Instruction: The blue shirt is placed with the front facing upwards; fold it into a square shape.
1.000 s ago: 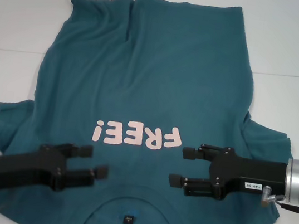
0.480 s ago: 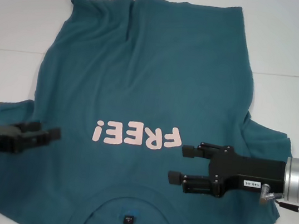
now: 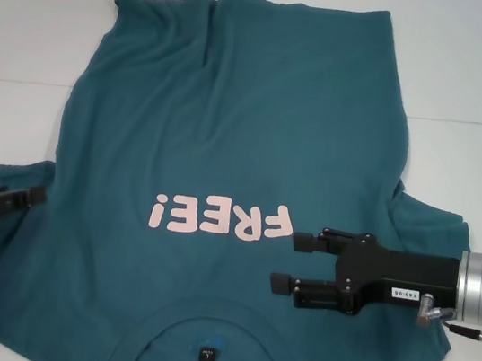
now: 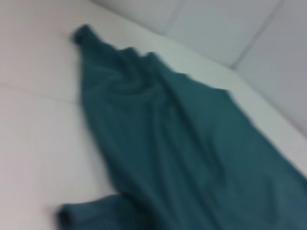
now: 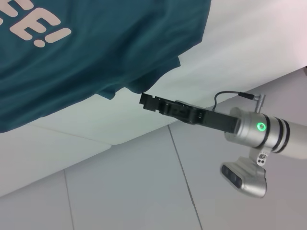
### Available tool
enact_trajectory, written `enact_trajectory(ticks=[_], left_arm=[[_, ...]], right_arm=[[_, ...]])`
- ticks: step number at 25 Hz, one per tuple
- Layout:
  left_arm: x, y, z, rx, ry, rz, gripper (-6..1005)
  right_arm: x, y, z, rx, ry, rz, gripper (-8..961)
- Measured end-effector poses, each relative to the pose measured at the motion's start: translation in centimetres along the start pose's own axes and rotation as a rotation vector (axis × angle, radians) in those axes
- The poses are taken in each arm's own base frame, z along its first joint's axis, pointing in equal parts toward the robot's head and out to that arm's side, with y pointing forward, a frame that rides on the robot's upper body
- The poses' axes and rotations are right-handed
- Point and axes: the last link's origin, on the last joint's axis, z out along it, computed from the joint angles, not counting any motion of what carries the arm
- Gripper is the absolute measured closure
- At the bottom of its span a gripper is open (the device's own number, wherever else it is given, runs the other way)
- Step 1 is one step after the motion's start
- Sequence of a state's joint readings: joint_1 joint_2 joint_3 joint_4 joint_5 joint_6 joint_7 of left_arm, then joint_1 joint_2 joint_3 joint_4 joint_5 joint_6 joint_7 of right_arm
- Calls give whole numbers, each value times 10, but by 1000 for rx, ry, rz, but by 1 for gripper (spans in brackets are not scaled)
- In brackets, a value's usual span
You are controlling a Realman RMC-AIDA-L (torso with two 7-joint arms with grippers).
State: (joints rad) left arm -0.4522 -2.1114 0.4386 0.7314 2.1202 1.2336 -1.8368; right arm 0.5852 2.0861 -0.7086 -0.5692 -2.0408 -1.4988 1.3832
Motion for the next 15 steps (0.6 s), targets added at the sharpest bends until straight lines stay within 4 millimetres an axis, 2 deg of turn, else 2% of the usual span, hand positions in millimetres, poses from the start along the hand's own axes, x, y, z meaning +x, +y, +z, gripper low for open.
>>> enact_trajectory(ticks=[4,15], left_arm=[[2,-9,0,67,10,-8,185],[2,-20,-1,135,4,3,185]], right_arm=[[0,0,0,1,-1,7,85],[-2,-1,0,8,-15,15,84]])
